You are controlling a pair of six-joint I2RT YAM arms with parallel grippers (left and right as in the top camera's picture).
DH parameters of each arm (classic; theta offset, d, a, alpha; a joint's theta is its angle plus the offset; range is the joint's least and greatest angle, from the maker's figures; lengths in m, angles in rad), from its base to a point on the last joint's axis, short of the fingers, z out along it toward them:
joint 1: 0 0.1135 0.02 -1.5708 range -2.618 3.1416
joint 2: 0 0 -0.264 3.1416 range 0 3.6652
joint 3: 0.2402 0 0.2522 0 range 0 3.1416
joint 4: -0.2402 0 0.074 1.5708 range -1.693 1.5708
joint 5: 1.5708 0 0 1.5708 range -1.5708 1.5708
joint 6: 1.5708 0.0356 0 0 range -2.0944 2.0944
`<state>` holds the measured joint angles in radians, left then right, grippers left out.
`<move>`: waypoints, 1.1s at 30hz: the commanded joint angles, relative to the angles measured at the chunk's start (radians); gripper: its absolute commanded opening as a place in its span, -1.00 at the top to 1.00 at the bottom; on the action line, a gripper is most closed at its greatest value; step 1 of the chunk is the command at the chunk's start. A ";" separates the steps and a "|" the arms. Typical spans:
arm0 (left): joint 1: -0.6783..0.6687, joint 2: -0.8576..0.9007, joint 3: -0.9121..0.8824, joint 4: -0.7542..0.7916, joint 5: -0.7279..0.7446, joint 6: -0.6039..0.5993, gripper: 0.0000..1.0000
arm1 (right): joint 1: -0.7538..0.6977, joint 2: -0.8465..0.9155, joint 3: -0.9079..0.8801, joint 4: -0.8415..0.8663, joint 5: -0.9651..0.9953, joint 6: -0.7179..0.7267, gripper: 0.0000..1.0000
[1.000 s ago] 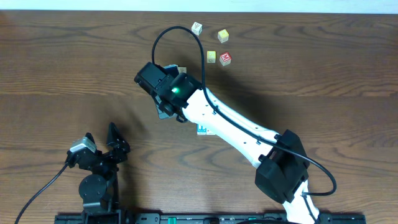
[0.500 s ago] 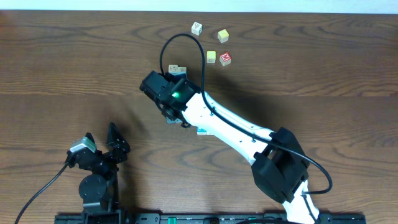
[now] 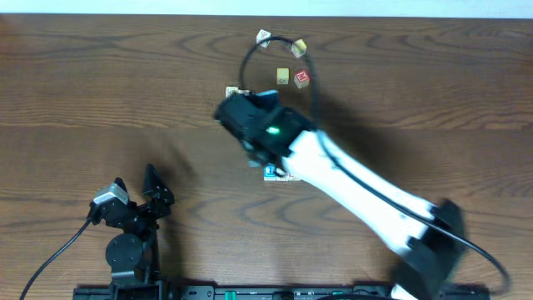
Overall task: Lift 4 blocks
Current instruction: 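Carry the red 'U' block down to the left end of the row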
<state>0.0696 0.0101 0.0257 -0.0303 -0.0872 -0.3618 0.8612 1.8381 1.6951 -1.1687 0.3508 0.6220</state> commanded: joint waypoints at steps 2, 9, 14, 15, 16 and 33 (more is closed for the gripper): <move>-0.004 -0.005 -0.021 -0.037 -0.010 0.006 -0.57 | -0.063 -0.201 -0.184 0.035 0.030 0.002 0.98; -0.004 -0.005 -0.021 -0.037 -0.010 0.006 -0.57 | -0.087 -0.467 -0.488 0.317 -0.041 -0.002 0.98; -0.004 -0.005 -0.021 -0.037 -0.010 0.006 -0.57 | -0.087 -0.465 -0.610 0.471 -0.072 0.034 0.98; -0.004 -0.005 -0.021 -0.037 -0.010 0.006 -0.57 | -0.087 -0.456 -0.620 0.484 -0.073 0.048 0.98; -0.004 -0.005 -0.021 -0.037 -0.010 0.006 -0.57 | -0.087 -0.446 -0.628 0.497 -0.073 0.066 0.98; -0.004 -0.005 -0.021 -0.037 -0.010 0.006 -0.57 | -0.002 -0.214 -0.637 0.743 -0.112 0.350 0.97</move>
<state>0.0700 0.0101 0.0257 -0.0299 -0.0875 -0.3622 0.8520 1.6192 1.0584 -0.4297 0.2272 0.8673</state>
